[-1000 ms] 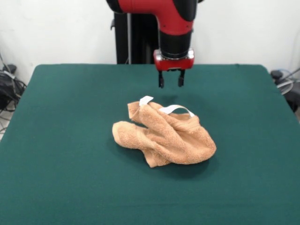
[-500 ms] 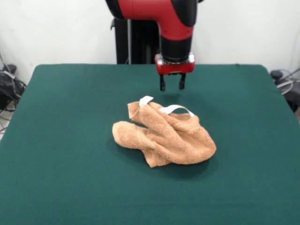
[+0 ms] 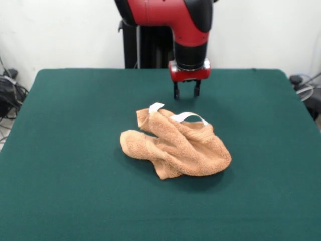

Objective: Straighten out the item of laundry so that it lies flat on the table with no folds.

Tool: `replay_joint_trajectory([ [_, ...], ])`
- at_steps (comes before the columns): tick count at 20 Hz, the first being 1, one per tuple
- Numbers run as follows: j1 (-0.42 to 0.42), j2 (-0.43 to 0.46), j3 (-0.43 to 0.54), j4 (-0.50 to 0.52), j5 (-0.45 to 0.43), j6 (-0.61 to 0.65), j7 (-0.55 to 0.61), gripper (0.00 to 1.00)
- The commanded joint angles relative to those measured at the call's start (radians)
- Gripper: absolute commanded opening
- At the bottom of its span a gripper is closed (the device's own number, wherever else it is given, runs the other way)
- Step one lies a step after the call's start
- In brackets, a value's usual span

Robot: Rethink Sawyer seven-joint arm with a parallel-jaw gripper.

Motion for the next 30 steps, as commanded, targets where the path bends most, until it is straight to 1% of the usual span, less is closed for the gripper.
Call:
replay_joint_trajectory([
  [1,0.017,0.055,-0.004,-0.124,-0.023,-0.085,0.127,1.00],
  [7,0.007,0.078,0.005,-0.139,-0.023,-0.091,0.120,1.00],
  [20,0.038,0.149,0.013,-0.182,0.002,-0.119,0.141,1.00],
  [25,0.041,0.147,0.013,-0.182,0.005,-0.117,0.142,1.00],
  [30,0.052,0.108,0.018,-0.163,0.015,-0.085,0.144,1.00],
])
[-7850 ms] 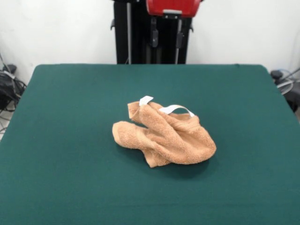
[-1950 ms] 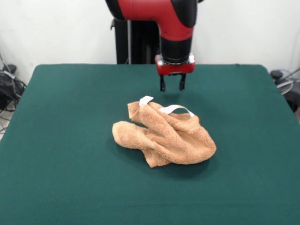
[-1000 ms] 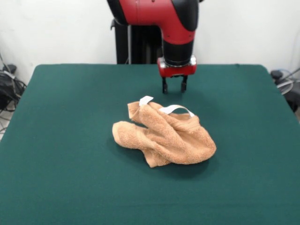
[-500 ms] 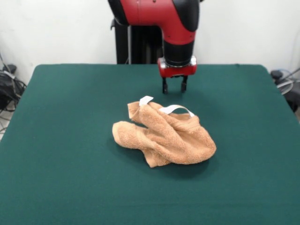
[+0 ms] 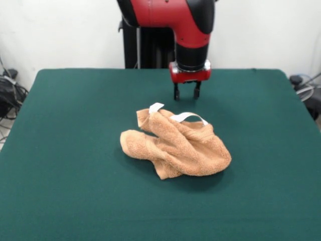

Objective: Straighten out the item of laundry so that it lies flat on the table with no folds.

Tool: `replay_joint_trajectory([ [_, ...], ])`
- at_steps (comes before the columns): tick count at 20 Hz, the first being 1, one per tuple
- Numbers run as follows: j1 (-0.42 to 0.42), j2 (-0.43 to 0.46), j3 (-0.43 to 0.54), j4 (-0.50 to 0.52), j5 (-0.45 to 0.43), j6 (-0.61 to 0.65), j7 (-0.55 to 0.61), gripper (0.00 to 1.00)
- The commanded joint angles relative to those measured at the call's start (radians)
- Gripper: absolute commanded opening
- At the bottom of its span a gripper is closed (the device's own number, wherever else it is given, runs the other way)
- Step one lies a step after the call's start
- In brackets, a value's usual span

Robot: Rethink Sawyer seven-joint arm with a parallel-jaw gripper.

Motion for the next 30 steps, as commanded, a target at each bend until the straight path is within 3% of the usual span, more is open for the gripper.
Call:
replay_joint_trajectory([
  [1,0.026,0.092,0.038,-0.149,0.017,-0.073,0.146,1.00],
  [11,0.037,0.089,0.058,-0.118,0.027,-0.085,0.164,1.00],
  [21,0.128,0.037,0.019,-0.065,0.066,-0.087,0.225,1.00],
  [30,0.126,0.116,-0.006,-0.117,0.055,-0.137,0.208,1.00],
])
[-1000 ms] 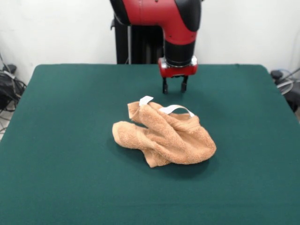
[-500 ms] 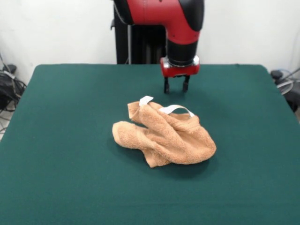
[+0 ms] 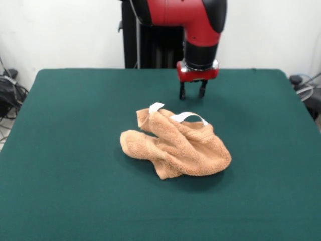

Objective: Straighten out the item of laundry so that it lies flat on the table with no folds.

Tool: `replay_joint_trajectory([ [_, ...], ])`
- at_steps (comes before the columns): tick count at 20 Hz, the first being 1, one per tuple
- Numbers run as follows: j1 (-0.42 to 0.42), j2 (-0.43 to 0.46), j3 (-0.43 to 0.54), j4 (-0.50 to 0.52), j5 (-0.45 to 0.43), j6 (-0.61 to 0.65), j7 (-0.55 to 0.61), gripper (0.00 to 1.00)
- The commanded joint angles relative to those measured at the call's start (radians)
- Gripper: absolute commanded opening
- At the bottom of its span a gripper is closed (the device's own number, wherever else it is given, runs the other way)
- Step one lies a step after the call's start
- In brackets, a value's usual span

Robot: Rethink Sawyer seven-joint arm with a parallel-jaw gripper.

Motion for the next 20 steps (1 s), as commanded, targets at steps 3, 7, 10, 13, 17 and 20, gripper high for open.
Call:
replay_joint_trajectory([
  [3,0.025,0.117,0.039,-0.115,0.057,-0.112,0.206,1.00],
  [7,0.014,0.111,0.044,-0.119,0.054,-0.094,0.196,1.00],
  [10,0.005,0.118,0.048,-0.135,0.051,-0.083,0.184,1.00],
  [13,-0.004,0.129,0.053,-0.159,0.049,-0.068,0.169,1.00],
  [17,-0.016,0.153,0.064,-0.208,0.048,-0.042,0.144,1.00],
  [20,-0.019,0.153,0.069,-0.236,0.052,-0.006,0.127,1.00],
])
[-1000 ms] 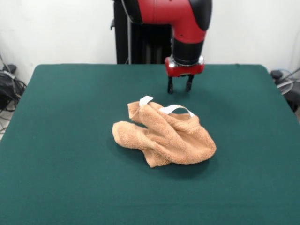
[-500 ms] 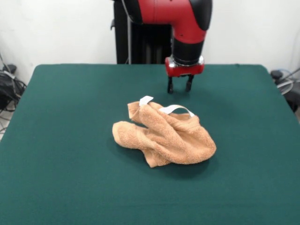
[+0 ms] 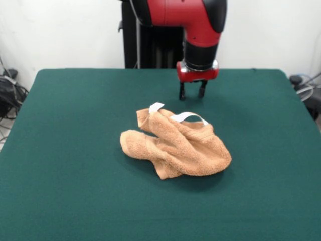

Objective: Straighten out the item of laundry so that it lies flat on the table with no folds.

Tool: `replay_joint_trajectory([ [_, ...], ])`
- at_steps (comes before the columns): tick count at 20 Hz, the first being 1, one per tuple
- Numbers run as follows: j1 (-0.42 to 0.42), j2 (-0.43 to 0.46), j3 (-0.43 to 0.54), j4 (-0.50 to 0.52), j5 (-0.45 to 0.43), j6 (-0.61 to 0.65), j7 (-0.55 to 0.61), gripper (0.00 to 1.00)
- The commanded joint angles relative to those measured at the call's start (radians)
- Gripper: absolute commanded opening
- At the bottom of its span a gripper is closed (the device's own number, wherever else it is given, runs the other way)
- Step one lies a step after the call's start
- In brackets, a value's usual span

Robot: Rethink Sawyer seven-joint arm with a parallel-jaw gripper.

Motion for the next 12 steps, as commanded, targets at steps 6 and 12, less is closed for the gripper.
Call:
replay_joint_trajectory([
  [6,-0.022,0.158,0.078,-0.280,0.050,0.044,0.106,1.00],
  [12,-0.026,0.156,0.086,-0.327,0.037,0.105,0.092,1.00],
])
